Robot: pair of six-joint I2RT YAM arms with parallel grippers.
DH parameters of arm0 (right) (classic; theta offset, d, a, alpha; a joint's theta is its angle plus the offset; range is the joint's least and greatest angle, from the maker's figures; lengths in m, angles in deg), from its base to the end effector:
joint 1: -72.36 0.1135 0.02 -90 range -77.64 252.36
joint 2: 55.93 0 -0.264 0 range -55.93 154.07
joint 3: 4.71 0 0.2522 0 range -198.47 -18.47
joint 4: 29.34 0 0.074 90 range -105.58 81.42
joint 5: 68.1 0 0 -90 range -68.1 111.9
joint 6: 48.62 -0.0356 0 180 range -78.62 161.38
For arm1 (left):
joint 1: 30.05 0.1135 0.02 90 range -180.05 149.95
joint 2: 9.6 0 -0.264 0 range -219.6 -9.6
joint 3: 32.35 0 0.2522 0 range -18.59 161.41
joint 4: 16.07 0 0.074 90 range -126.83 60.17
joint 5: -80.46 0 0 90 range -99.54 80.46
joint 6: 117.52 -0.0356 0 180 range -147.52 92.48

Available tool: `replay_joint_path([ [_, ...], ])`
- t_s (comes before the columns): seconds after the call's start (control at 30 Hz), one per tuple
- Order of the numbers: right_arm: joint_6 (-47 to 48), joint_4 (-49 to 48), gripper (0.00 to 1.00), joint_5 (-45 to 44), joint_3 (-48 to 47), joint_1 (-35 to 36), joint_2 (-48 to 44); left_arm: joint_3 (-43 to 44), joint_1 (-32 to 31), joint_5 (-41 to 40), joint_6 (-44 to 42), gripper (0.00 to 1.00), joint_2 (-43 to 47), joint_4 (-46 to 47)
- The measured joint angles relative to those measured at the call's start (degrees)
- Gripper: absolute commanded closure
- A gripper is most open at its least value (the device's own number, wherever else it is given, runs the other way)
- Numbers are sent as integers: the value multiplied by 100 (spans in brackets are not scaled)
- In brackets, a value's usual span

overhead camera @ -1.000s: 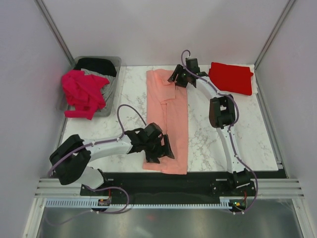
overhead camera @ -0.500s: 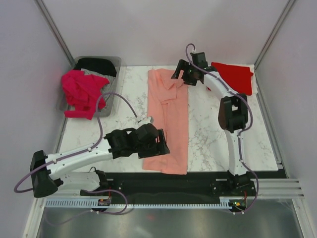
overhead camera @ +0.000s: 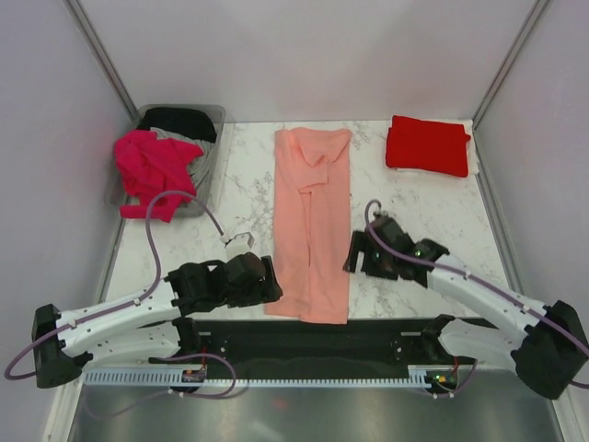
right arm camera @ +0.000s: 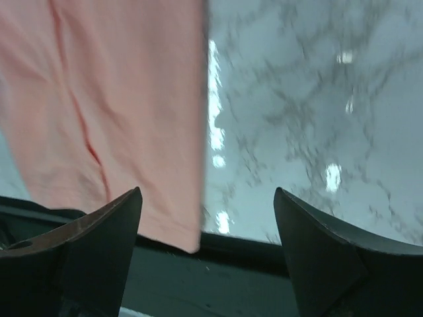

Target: Fold and stack the t-shirts

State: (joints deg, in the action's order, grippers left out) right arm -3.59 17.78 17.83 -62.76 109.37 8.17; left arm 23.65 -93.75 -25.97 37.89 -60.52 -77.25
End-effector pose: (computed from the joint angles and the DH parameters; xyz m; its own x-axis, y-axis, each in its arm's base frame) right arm 0.1781 0.1311 0.2367 -0.8525 0.2402 -0.4642 0.0510 0.9222 0.3835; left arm 0.0822 -0.1435 0.2510 -0.8714 -0.2054 -0.4456 -0.0057 0.9123 -0.4095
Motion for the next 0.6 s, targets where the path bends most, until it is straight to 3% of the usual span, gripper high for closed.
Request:
replay_joint_path([
  [0.1, -758, 306, 19, -103, 1161, 645, -861, -396, 0, 0, 2, 12, 13, 227],
  [0.23, -1451, 302, 23, -120, 1836, 1152, -1580, -857, 0, -7, 9, 14, 9, 492],
  [0.5, -2334, -691, 28, -229, 2229, 2264, -1097, -1502, 7, 26, 11, 16, -96, 1399],
  [0.6, -2494, -1051, 38, -310, 2208, 2492, -785, -1604, 9, 46, 9, 19, -225, 1696],
])
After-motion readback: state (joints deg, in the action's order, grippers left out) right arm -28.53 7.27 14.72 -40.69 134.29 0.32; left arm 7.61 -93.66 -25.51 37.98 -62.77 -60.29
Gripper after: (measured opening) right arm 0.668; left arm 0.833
